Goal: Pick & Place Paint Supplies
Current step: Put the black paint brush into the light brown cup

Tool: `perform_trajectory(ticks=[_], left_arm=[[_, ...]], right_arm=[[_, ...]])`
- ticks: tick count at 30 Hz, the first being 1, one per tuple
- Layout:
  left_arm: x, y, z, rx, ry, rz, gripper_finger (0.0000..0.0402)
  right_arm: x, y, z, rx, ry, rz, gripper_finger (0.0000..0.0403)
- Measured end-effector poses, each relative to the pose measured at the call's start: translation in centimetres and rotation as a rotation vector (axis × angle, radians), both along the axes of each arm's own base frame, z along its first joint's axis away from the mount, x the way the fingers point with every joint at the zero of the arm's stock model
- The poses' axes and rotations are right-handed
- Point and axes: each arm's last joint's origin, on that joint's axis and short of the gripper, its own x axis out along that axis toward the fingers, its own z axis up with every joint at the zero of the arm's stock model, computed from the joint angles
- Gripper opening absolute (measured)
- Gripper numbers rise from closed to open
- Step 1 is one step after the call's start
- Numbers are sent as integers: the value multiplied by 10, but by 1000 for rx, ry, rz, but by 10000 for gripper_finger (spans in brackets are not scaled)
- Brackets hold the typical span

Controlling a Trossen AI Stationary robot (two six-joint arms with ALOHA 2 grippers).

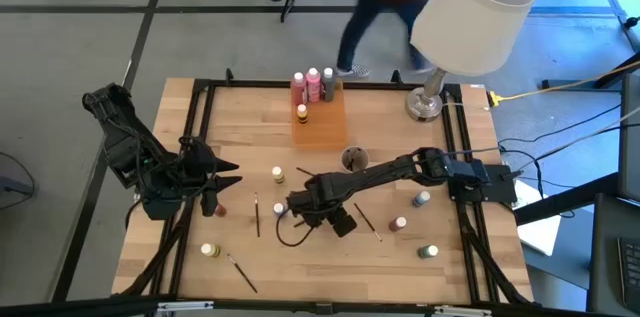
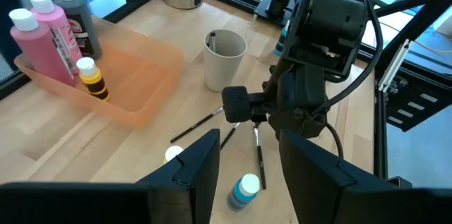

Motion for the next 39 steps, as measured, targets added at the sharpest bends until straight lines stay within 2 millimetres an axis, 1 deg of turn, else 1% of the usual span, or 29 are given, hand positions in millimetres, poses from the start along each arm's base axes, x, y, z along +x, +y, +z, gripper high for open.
perform_trajectory(ticks=[11, 20, 34, 39], left_arm=[[0, 0, 0, -19, -6, 12, 143], [0, 0, 0, -19, -6, 12, 143], [0, 0, 0, -9, -17, 22, 143], [0, 0, 0, -13, -17, 24, 143]], right_arm=[[0, 0, 0, 1, -1, 0, 146], [-7, -2, -22, 2, 42, 3, 146], [-3, -2, -22, -18, 0, -2, 146], [-3, -3, -23, 15, 6, -16, 146]])
